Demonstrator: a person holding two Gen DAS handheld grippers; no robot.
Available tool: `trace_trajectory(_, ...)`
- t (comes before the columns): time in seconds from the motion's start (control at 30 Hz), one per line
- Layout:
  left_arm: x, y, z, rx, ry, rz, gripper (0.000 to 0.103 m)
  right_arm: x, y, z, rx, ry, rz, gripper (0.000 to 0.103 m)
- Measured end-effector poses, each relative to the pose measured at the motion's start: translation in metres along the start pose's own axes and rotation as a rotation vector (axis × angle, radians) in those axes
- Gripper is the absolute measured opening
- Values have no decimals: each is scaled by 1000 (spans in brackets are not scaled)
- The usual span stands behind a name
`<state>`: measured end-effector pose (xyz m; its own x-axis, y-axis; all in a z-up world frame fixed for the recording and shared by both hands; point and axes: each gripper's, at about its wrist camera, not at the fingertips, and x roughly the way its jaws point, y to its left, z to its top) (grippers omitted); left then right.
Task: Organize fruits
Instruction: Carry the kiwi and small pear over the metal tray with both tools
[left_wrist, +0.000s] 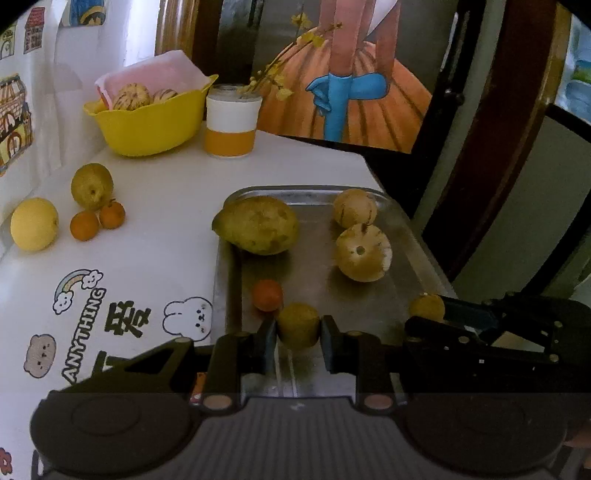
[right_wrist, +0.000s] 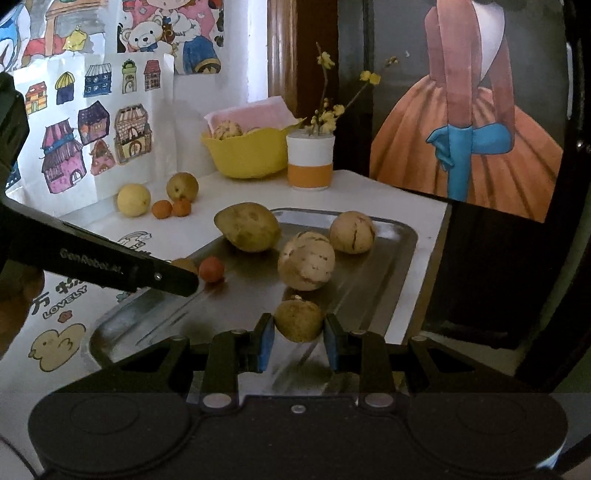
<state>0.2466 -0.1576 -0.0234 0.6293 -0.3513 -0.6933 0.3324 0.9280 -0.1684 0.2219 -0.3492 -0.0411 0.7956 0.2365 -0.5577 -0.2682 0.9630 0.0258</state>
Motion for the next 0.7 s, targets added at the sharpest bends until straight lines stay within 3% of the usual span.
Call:
trace_trajectory(0.33,11,-2,0,9,25,53,28,16,-6,-2,10,-8,32,31)
trace_trajectory(0.6,15,-3,-2,-4,41,52,28,16,-7,-2,21,-16,21,34)
trace_trajectory(0.63,13,-4,-2,-6,39,55,29,14,-8,-2,24,-18,16,39)
trace_trajectory(0.7,9,-5,-2,-5,32,57,44,8,-7,-2,28,-30,1,47)
